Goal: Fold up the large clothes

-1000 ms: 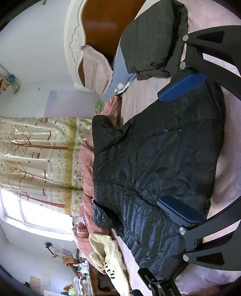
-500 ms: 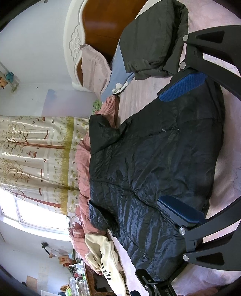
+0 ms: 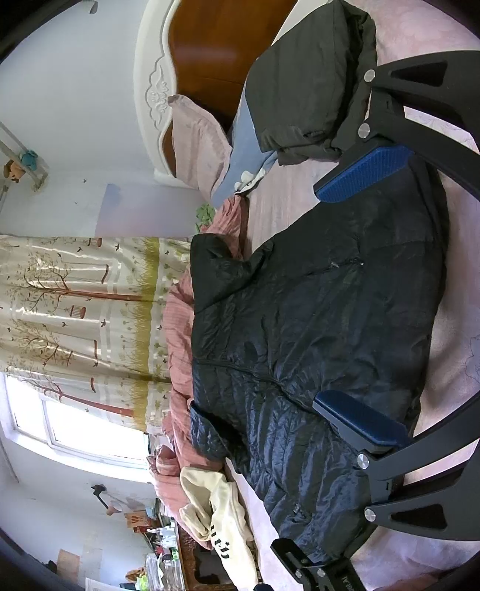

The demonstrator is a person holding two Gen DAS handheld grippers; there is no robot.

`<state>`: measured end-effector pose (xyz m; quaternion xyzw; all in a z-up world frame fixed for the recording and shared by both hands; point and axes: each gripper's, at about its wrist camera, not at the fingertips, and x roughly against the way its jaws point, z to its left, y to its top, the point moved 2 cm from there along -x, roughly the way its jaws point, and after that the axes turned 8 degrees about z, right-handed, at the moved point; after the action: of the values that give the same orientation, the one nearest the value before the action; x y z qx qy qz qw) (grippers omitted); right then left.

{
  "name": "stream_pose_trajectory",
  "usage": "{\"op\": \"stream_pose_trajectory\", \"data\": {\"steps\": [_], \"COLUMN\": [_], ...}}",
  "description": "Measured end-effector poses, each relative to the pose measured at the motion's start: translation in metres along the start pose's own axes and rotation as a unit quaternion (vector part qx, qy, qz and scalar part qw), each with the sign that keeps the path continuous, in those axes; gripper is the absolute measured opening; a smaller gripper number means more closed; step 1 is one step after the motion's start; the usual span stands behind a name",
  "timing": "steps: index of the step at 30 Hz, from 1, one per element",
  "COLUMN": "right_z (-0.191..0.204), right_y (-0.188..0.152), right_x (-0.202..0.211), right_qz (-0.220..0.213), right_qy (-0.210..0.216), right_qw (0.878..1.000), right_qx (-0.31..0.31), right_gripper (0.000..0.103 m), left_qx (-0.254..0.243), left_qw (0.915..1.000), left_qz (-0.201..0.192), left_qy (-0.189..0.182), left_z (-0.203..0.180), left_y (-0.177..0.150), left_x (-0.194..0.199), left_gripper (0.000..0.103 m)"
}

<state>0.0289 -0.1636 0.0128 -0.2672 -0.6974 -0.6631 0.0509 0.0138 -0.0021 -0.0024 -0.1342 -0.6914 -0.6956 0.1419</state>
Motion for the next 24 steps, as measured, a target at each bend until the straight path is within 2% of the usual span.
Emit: {"op": "stream_pose_trajectory", "data": {"steps": [3, 9, 13, 24], "right_z": [0.0, 0.001, 0.002, -0.002], "right_y": [0.0, 0.0, 0.001, 0.003], "right_x": [0.001, 0.002, 0.004, 0.006], "right_qz": [-0.002, -0.002, -0.004, 0.002], "right_qy": [0.001, -0.002, -0.004, 0.007], "right_qw": [1.0, 1.0, 1.0, 1.0], "right_qx": [0.0, 0.0, 0.007, -0.017], "right_gripper": [0.103, 0.103, 0.103, 0.103], "left_qx": [0.011, -0.003, 0.001, -0.003], "left_qw": [0.9999, 1.0, 0.9993, 0.9987], "left_qz": [0.002, -0.005, -0.015, -0.035], "left_qy": [-0.002, 0.002, -0.035, -0.037], "left_z": [0.004, 0.002, 0.006, 0.005], "left_y": [0.0, 0.0, 0.002, 0.006], "left_x": [0.0, 0.002, 0.006, 0.016], "left_gripper": [0.103, 0.103, 0.102, 0.099]}}
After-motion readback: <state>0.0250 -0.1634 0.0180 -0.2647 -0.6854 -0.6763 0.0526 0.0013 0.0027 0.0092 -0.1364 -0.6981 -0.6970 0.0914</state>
